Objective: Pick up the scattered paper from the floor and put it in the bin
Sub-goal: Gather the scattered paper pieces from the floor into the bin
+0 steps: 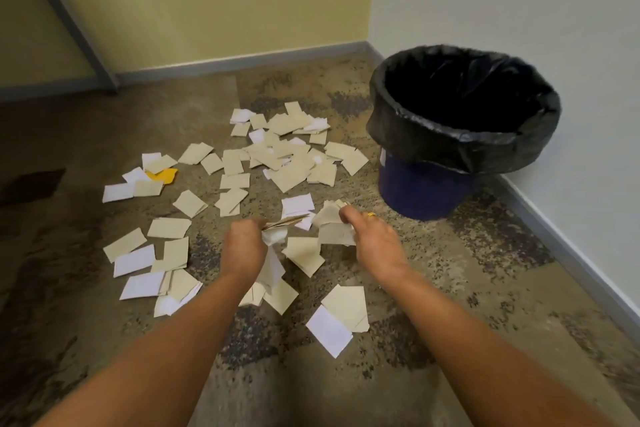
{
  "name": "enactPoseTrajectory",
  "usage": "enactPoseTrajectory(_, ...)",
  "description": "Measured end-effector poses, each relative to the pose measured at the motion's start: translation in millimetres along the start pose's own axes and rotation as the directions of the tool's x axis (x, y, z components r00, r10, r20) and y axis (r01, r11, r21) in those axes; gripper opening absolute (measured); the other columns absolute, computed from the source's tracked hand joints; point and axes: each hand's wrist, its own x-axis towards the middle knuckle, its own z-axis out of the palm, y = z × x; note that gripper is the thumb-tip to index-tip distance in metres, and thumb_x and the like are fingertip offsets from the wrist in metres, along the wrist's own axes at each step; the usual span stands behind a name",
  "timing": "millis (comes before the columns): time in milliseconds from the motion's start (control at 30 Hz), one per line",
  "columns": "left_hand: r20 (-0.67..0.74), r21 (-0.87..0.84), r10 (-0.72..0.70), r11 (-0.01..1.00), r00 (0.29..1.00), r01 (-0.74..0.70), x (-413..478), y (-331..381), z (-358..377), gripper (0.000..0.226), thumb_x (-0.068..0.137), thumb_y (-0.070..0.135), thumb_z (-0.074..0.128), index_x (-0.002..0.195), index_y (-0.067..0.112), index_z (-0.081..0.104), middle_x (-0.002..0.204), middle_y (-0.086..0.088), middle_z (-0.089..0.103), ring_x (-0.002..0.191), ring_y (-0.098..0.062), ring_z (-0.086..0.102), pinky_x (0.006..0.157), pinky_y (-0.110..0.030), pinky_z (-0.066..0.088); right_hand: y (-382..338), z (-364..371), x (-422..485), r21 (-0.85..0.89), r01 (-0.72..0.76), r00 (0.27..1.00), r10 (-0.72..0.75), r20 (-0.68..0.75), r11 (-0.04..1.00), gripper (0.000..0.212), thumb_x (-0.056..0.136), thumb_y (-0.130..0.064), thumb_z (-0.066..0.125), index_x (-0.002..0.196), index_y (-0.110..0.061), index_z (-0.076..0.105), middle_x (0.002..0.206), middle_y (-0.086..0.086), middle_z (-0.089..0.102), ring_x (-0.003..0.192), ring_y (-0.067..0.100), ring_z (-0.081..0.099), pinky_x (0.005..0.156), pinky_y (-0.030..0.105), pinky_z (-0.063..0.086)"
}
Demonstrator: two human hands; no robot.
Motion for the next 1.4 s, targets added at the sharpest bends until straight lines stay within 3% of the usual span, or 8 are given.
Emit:
enactPoseTrajectory(200,-0.176,-0.152,0.098,0.98,0.979,-0.126,20,62,-55,0.036,0.087,-0.004,0.055,0.119,0.01,0.065,0.11,-0.018,0.067,0.099,-0.033,0.063,0.075,-0.035,0.05,-6,-75,8,0.058,0.032,0.949,-0.012,-0.316,0.998,0.041,0.091,-0.003,0.046,0.124,-0.026,0.042,0.109,0.007,0.058,0.099,0.027,0.054,0.079,0.038,0.045)
enactPoseTrajectory(467,-0.419,-0.11,0.274,0.931,0.866,-0.348,41,190,-115,0.031,0.084,-0.013,0.043,0.092,0.005,0.067,0.088,-0.018,0.066,0.084,-0.032,0.061,0.064,-0.032,0.039,19,-195,49,0.118,0.009,0.746,0.072,-0.662,0.993,0.032,0.09,-0.003,0.048,0.12,-0.014,0.045,0.103,0.012,0.062,0.088,0.031,0.058,0.067,0.033,0.039)
enactPoseTrajectory(600,-0.477,-0.082,0.37,0.884,0.797,-0.459,56,241,-114,0.036,0.085,-0.011,0.042,0.102,0.007,0.068,0.094,-0.018,0.068,0.092,-0.035,0.064,0.075,-0.041,0.049,55,-217,71,0.152,-0.104,0.734,0.179,-0.655,0.983,0.035,0.09,0.0,0.044,0.121,-0.016,0.04,0.092,0.008,0.054,0.082,0.029,0.053,0.065,0.032,0.033)
enactPoseTrajectory(700,-0.466,-0.096,0.397,0.866,0.791,-0.491,72,268,-98,0.035,0.086,-0.009,0.042,0.104,0.006,0.067,0.097,-0.018,0.067,0.093,-0.035,0.063,0.075,-0.041,0.047,81,-214,89,0.242,-0.189,0.75,0.299,-0.59,0.952,0.044,0.088,0.001,0.041,0.126,-0.019,0.036,0.102,0.013,0.055,0.081,0.029,0.05,0.067,0.036,0.038)
enactPoseTrajectory(800,-0.292,-0.119,0.493,0.831,0.82,-0.543,87,287,-71,0.036,0.088,-0.007,0.041,0.117,0.004,0.06,0.115,-0.018,0.062,0.108,-0.033,0.057,0.087,-0.039,0.045,100,-206,101,0.373,-0.245,0.792,0.406,-0.456,0.895,0.055,0.09,-0.006,0.046,0.136,-0.03,0.029,0.117,0.02,0.053,0.101,0.035,0.055,0.085,0.042,0.044)
enactPoseTrajectory(900,-0.049,-0.126,0.576,0.807,0.816,-0.577,93,290,-43,0.053,0.092,0.006,0.048,0.143,0.009,0.033,0.148,-0.014,0.036,0.137,-0.031,0.033,0.109,-0.044,0.033,108,-193,105,0.343,-0.267,0.847,0.39,-0.362,0.9,0.075,0.088,-0.015,0.06,0.146,-0.032,0.016,0.141,0.018,0.04,0.13,0.033,0.04,0.1,0.042,0.038)
enactPoseTrajectory(1067,0.083,-0.033,0.533,0.846,0.842,-0.532,95,279,-21,0.072,0.093,0.048,0.046,0.15,0.021,0.01,0.159,-0.004,0.007,0.146,-0.029,0.005,0.114,-0.057,0.013,121,-166,106,0.226,-0.304,0.909,0.353,-0.221,0.925,0.077,0.092,-0.027,0.055,0.148,-0.036,0.003,0.155,0.016,0.018,0.144,0.033,0.016,0.111,0.048,0.029)
enactPoseTrajectory(1400,0.062,-0.442,0.631,0.712,0.773,-0.545,87,309,-17,0.077,0.092,0.024,0.057,0.15,0.006,0.01,0.159,-0.012,0.004,0.147,-0.022,0.005,0.116,-0.03,0.013,116,-171,93,0.322,-0.245,0.833,0.368,-0.412,0.914,0.04,0.097,-0.009,0.036,0.136,-0.01,0.041,0.132,0.018,0.049,0.118,0.029,0.049,0.091,0.032,0.04)
